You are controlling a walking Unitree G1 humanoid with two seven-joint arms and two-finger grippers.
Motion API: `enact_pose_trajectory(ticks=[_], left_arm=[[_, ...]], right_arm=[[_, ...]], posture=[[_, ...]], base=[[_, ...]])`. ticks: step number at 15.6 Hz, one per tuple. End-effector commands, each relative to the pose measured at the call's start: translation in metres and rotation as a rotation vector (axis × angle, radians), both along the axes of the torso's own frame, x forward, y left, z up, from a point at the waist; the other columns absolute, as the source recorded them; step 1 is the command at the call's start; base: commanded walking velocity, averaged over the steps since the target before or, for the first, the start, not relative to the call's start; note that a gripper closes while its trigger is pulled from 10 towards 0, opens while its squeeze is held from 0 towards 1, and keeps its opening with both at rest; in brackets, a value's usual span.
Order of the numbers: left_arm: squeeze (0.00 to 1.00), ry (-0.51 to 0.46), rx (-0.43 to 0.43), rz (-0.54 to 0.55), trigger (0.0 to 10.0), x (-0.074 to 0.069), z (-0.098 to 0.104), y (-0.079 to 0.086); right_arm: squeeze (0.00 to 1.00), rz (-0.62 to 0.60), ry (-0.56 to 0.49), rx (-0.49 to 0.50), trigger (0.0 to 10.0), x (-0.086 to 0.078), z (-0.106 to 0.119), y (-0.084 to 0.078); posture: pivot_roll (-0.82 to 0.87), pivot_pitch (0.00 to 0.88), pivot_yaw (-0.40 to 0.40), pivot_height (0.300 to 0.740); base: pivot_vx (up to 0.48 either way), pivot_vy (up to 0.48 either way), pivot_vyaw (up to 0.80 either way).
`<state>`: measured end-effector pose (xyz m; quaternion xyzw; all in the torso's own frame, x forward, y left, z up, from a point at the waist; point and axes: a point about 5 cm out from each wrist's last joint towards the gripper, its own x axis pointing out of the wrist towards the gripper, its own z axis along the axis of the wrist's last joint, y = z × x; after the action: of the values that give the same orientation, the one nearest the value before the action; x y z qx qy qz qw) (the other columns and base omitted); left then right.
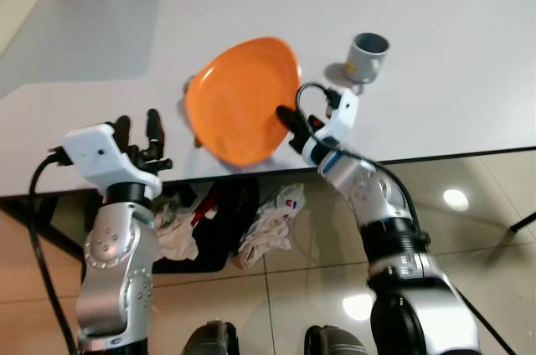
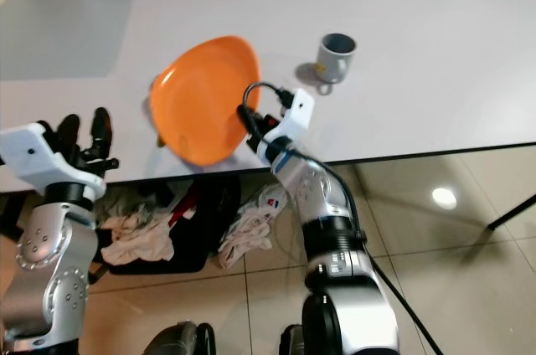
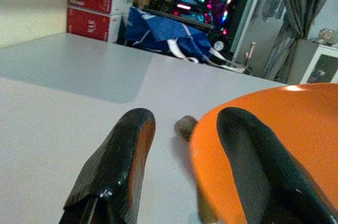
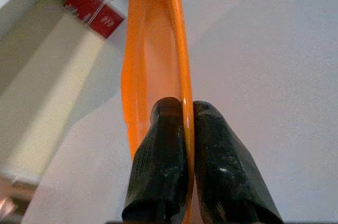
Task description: Setting the table
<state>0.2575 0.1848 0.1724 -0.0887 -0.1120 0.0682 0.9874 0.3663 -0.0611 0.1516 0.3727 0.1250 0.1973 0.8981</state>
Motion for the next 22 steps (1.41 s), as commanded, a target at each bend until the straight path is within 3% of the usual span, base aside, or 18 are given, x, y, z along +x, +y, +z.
enact_pose_trajectory(ticks=[1, 5, 7, 10, 12, 13, 14, 15, 16, 18, 22], left_arm=[[0.00, 0.002, 0.010, 0.000, 10.0, -0.004, 0.002, -0.003], [0.00, 0.020, 0.007, -0.015, 10.0, -0.008, 0.000, -0.006], [0.00, 0.024, 0.006, -0.024, 10.0, -0.007, 0.000, -0.008], [0.00, 0.025, 0.002, -0.041, 10.0, -0.007, 0.000, -0.011], [0.00, 0.024, -0.003, -0.050, 10.0, -0.007, 0.001, -0.012], [0.00, 0.023, -0.006, -0.054, 10.0, -0.008, 0.001, -0.013], [0.00, 0.023, -0.007, -0.056, 10.0, -0.007, 0.001, -0.013], [0.00, 0.023, -0.006, -0.061, 10.0, -0.007, 0.001, -0.014], [0.00, 0.022, -0.007, -0.065, 10.0, -0.007, 0.001, -0.015], [0.00, 0.017, -0.008, -0.069, 10.0, -0.006, 0.003, -0.015], [0.00, 0.016, -0.009, -0.066, 10.0, -0.007, 0.004, -0.015]], right_arm=[[0.00, -0.102, -0.013, 0.035, 10.0, 0.009, 0.011, -0.003], [0.00, -0.216, -0.006, 0.193, 10.0, 0.018, 0.020, -0.029], [0.00, -0.214, 0.033, 0.217, 10.0, 0.018, 0.015, -0.030], [0.00, -0.162, 0.146, 0.137, 10.0, 0.008, -0.013, -0.017], [0.00, -0.185, 0.185, 0.119, 10.0, 0.005, -0.021, -0.018], [0.41, -0.218, 0.185, 0.119, 10.0, 0.006, -0.021, -0.023], [0.41, -0.232, 0.186, 0.118, 10.0, 0.006, -0.021, -0.026], [0.94, -0.257, 0.169, 0.124, 10.0, 0.008, -0.018, -0.030], [1.00, -0.274, 0.149, 0.137, 10.0, 0.010, -0.013, -0.033], [0.96, -0.303, 0.128, 0.158, 10.0, 0.013, -0.005, -0.038], [1.00, -0.314, 0.131, 0.150, 10.0, 0.012, -0.006, -0.041]], posture=[[-0.02, 0.182, -0.008, 0.740], [-0.02, 0.188, -0.003, 0.740], [-0.03, 0.187, 0.000, 0.740], [-0.03, 0.186, 0.002, 0.740], [-0.03, 0.186, 0.006, 0.740], [-0.03, 0.184, 0.009, 0.740], [-0.03, 0.185, 0.009, 0.740], [-0.03, 0.184, 0.010, 0.740], [-0.03, 0.184, 0.011, 0.740], [-0.03, 0.183, 0.012, 0.740], [-0.03, 0.184, 0.010, 0.740]], base=[[0.000, 0.000, 0.00], [0.000, 0.000, 0.00], [0.000, 0.000, 0.00], [0.000, 0.000, 0.00], [0.000, 0.000, 0.00], [0.000, 0.000, 0.00], [0.000, 0.000, 0.00], [0.000, 0.000, 0.00], [0.000, 0.000, 0.00], [0.000, 0.000, 0.00], [0.000, 0.000, 0.00]])
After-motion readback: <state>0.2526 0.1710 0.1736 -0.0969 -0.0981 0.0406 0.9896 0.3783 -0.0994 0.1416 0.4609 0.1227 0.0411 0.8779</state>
